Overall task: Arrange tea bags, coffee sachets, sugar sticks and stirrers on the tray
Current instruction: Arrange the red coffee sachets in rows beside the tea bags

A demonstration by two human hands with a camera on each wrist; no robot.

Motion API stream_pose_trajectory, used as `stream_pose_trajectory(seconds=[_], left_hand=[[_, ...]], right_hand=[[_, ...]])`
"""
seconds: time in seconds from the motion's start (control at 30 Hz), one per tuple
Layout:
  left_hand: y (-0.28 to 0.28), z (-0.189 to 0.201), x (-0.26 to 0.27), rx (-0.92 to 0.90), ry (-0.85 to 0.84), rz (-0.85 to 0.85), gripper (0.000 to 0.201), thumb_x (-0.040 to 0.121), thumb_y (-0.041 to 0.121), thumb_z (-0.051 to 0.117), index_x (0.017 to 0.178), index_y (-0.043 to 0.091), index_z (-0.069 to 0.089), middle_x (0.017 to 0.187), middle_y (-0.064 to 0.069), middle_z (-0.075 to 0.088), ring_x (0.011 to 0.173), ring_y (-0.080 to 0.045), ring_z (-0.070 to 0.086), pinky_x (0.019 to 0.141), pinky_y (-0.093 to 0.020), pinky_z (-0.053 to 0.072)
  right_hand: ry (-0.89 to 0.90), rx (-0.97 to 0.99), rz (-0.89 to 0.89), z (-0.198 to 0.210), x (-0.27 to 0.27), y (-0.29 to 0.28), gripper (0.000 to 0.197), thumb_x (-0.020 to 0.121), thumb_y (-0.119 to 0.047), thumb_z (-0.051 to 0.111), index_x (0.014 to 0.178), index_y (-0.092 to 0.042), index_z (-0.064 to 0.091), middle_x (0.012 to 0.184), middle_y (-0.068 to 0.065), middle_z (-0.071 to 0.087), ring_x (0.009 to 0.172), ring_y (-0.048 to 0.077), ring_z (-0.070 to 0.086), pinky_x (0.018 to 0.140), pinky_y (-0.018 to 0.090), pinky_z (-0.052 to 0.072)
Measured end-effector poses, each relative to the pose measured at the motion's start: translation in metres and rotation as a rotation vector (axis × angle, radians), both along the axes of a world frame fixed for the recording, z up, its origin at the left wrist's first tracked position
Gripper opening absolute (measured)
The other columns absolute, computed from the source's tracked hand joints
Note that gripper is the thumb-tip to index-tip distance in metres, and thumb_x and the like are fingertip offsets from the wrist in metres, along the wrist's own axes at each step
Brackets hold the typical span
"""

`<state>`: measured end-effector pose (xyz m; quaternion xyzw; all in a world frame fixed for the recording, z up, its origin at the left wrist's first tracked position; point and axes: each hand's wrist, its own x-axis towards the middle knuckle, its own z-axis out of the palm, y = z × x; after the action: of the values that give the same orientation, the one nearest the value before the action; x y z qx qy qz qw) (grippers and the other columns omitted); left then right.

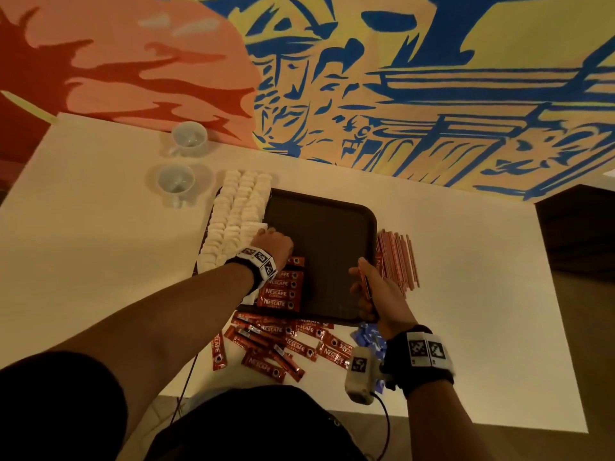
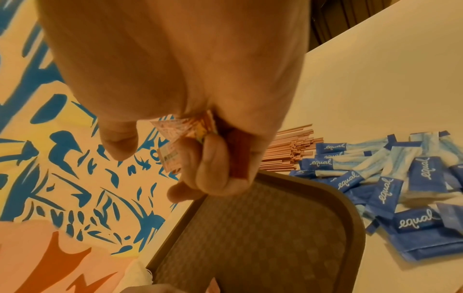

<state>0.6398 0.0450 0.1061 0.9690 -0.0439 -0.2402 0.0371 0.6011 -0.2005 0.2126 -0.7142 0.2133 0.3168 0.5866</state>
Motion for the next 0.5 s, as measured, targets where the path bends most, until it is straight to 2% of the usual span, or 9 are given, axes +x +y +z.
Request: stream_pose_trajectory(seconds=[0.3, 0.5], left_hand=[[-0.005, 0.0, -0.007, 0.021, -0.019, -0.046, 0.023, 0.097, 0.021, 0.058, 0.117, 0.024, 0.067, 0.119, -0.003, 0.067, 0.12, -0.026, 0.051, 0.107, -0.041, 0.036], [0.001, 0.017, -0.006, -0.07, -0.063, 0.033, 0.025, 0.095, 0.023, 0.058, 0.118, 0.026, 0.066, 0.12, 0.0, 0.067, 0.123, -0.026, 0.047, 0.106, -0.043, 0.035]], right_hand=[[0.009, -0.007, 0.007, 0.003, -0.003, 0.0, 0.052, 0.098, -0.062, 0.047, 0.114, -0.017, 0.068, 0.087, 0.004, 0.06, 0.055, 0.007, 0.046, 0.048, 0.021, 0.037], [0.004, 0.113, -0.037, 0.009, -0.007, 0.001, 0.075, 0.094, -0.073, 0.038, 0.112, -0.008, 0.071, 0.081, 0.006, 0.062, 0.052, 0.009, 0.047, 0.045, 0.021, 0.036]])
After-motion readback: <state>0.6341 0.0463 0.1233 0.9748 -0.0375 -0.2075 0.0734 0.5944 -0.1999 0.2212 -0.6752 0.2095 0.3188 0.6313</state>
